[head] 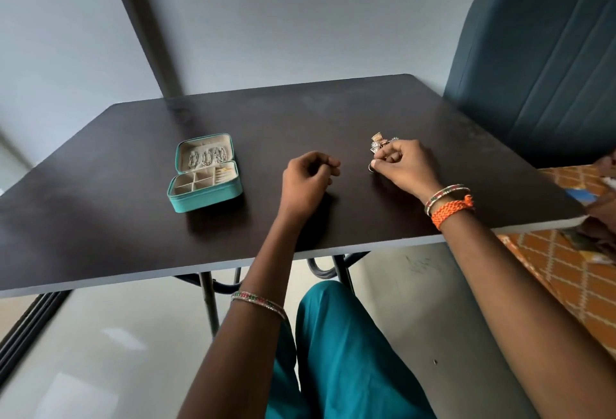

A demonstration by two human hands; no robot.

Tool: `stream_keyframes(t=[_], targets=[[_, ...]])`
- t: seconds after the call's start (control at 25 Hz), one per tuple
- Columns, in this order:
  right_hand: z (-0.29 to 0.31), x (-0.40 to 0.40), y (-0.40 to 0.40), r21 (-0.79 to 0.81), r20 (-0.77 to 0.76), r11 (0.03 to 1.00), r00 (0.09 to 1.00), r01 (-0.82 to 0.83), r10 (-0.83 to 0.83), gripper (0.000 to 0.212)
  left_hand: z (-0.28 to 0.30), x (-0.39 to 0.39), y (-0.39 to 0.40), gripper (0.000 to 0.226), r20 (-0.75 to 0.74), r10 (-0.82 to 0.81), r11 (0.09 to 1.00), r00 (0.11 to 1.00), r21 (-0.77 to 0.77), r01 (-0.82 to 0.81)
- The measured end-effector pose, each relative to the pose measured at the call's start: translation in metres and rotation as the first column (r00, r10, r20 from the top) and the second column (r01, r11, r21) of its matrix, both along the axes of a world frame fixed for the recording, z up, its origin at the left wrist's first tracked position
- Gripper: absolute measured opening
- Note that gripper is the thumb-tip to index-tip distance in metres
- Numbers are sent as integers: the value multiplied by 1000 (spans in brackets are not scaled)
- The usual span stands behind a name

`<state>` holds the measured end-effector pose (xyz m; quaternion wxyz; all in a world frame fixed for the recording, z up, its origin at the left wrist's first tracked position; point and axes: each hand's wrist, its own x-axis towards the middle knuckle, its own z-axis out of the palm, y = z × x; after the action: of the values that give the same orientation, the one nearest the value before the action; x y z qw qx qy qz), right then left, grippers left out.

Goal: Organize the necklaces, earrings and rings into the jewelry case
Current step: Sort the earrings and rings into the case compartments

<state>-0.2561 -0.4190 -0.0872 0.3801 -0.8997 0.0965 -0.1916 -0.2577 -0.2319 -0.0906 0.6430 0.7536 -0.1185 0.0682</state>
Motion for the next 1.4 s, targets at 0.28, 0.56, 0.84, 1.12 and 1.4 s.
stream_keyframes(t=[0.28, 0.56, 0.84, 1.12, 1.4], targets=[[2, -14, 22, -47, 206, 999, 979, 4, 6, 9, 1, -2, 1, 14, 39, -59, 996, 998, 75, 55], [20, -29, 81, -61, 454, 974, 862, -220, 223, 9, 5, -17, 10, 21, 73, -111, 987, 991, -110, 119], [40, -29, 119, 275, 317, 800, 836, -533, 448, 8, 32, -44, 56, 23, 91, 52, 996, 994, -73, -46], [51, 2, 163, 506, 171, 622, 776, -598, 607, 15, 47, -56, 132, 23, 370, 630, 657, 683, 215, -723], [44, 42, 191, 102, 5, 786, 791, -609, 612, 13, 7, -34, 181, 57, 87, 440, 780, 894, 456, -429]])
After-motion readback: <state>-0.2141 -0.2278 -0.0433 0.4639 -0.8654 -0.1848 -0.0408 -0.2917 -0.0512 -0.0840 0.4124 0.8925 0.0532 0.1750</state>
